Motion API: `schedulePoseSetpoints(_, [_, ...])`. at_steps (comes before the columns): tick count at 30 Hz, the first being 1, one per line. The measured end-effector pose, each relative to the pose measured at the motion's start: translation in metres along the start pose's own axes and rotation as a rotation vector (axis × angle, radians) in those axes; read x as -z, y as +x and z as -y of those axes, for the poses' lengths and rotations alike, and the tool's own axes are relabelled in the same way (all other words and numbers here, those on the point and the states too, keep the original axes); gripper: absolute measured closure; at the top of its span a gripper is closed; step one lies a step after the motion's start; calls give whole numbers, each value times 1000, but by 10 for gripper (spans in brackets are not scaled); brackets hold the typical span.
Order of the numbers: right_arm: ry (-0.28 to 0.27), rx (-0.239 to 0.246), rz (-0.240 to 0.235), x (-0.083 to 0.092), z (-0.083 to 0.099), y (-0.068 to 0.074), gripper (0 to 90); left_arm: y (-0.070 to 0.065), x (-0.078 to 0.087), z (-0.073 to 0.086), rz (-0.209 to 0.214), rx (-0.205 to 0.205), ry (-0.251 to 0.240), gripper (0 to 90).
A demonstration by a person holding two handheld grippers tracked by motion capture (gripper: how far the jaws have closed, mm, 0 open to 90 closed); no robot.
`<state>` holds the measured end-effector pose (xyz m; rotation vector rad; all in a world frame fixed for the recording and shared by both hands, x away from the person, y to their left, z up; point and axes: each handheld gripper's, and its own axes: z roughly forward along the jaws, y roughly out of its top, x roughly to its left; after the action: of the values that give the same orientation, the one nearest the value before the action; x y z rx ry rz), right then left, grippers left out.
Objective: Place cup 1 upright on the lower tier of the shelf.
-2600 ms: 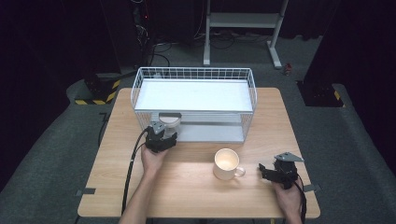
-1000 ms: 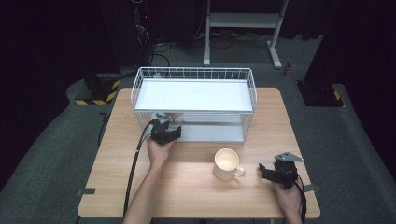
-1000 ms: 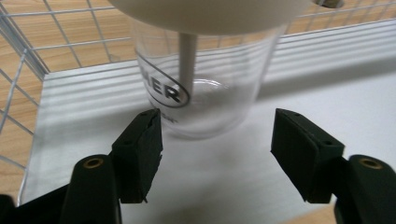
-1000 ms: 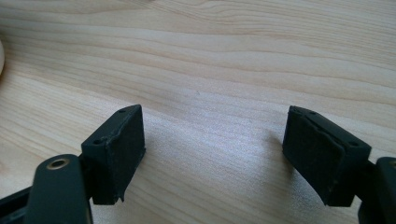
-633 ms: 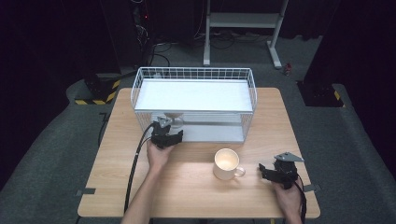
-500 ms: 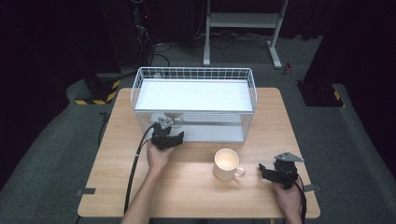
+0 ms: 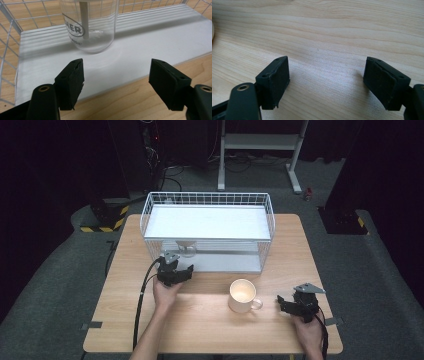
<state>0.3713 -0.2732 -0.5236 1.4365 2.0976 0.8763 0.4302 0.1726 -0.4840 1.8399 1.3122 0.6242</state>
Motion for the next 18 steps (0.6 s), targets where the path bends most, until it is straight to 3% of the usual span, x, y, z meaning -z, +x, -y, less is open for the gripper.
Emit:
schedulePoseSetpoints(5, [0, 0, 0, 0, 0, 0, 209, -1, 5, 2, -14, -46, 17, 286])
schedulePoseSetpoints(13, [0, 0, 0, 0, 0, 0, 209, -2, 11, 7, -13, -58, 25, 284])
schedulePoseSetpoints(18, [0, 0, 0, 0, 0, 0, 209, 0, 13, 10, 6, -37, 21, 282])
